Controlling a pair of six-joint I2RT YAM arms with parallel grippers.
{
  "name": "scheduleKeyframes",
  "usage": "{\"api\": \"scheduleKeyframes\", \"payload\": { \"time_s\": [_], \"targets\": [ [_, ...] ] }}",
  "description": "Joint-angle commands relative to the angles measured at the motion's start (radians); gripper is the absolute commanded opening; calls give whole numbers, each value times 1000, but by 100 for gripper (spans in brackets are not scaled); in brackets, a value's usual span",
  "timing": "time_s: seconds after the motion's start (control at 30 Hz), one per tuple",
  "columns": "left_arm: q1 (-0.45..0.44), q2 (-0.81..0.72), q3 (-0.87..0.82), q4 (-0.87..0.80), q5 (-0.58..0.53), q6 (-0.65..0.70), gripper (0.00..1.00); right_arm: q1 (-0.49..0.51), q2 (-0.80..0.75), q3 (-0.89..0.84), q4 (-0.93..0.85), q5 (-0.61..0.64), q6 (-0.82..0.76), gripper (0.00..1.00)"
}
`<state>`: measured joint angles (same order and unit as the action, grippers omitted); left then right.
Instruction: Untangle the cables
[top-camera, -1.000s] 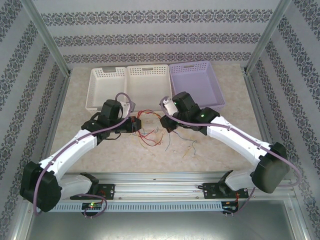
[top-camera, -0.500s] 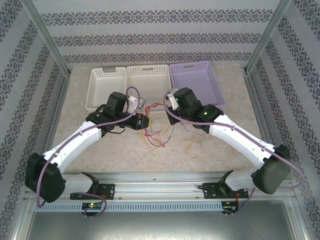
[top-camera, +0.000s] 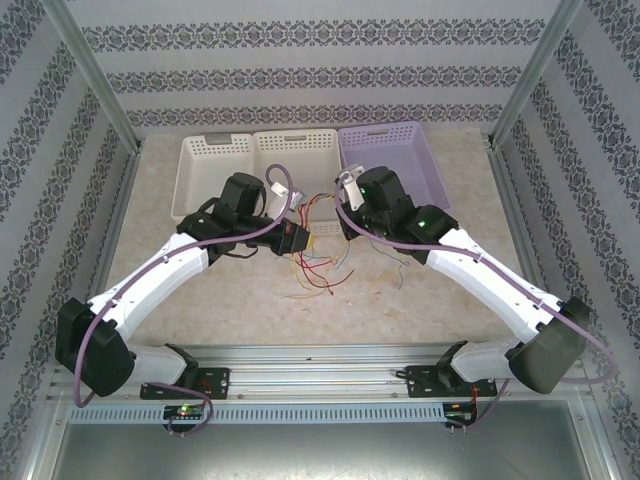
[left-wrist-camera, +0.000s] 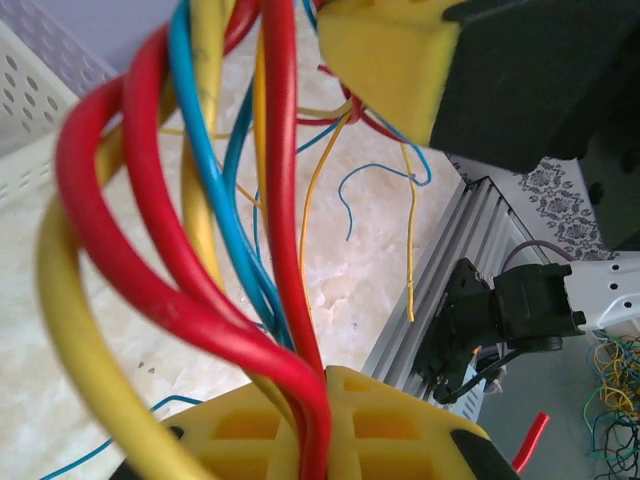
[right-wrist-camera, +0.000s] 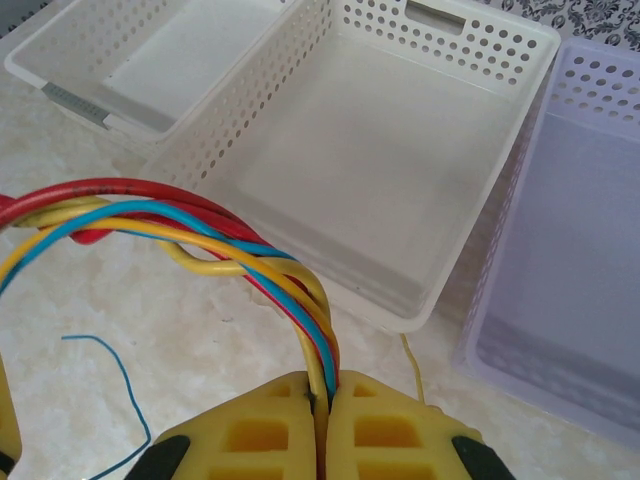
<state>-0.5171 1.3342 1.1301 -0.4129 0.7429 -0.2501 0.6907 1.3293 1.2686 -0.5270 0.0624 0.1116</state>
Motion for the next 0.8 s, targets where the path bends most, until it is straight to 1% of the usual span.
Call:
{"api": "scheduleKeyframes", "payload": {
  "time_s": [0.0,0.1,0.2,0.3,0.43,0.6,0.77],
  "targets": [
    [-33,4,24,28,21,46,0,-5,-23,17,74,-30,-10,9],
    [-32,-10,-14,68,-15,37,0,-9,-41,-5,78,-32,-9,15],
    [-32,-35,-61,93,-67,38,0,-14,-57,-25,72,-36,-1,23],
    [-32,-53,-86,95,-136,41,0,-19,-76,-51,74,-51,12,27],
    [-33,-54,-100,103,-184,37,0,-22,-107,-84,88,-78,52,32],
    [-32,-36,-97,94,-216,28,0,-26,-143,-106,85,-181,104,48],
    [-32,-26,-95,86,-263,15,0,-29,-166,-127,81,-251,166,49]
  ]
}}
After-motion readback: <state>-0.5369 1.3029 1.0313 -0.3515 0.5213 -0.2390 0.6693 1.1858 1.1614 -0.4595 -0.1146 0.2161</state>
